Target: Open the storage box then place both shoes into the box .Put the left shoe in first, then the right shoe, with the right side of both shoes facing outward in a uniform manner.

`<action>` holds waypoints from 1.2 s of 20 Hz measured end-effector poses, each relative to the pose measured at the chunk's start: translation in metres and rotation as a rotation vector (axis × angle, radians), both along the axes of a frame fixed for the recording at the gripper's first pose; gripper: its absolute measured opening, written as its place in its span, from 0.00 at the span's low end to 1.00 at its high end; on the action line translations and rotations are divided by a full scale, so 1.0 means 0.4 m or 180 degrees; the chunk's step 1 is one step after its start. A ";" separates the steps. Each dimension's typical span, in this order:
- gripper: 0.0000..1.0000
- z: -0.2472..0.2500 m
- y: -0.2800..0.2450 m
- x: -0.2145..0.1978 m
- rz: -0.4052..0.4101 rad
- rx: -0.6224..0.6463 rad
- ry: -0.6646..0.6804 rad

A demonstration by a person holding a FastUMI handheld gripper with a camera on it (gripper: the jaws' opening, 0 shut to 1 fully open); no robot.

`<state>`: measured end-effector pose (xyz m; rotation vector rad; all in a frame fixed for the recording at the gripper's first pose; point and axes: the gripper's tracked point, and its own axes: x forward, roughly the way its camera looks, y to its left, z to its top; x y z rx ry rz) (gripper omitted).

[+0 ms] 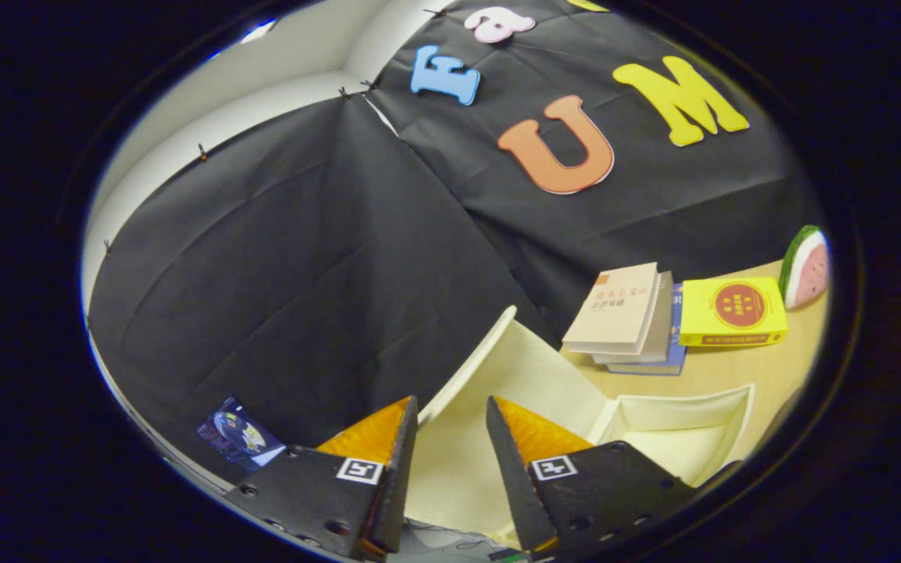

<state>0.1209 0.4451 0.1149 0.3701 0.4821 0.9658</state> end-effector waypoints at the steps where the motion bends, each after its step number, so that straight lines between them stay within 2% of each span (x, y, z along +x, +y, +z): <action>1: 0.54 0.004 -0.006 -0.005 -0.0018 -0.0001 -0.0015; 3: 0.73 0.002 -0.036 -0.023 -0.0048 -0.0052 -0.0040; 6: 0.95 0.001 -0.126 -0.020 -0.0315 -0.0210 -0.0227; 10: 0.95 -0.032 -0.284 0.003 -0.0771 -0.0542 -0.0343; 15: 0.95 -0.126 -0.510 0.064 -0.1319 -0.0917 -0.0241; 19: 0.95 -0.237 -0.686 0.113 -0.1601 -0.1178 -0.0029; 24: 0.96 -0.410 -0.872 0.149 -0.1760 -0.1560 0.0444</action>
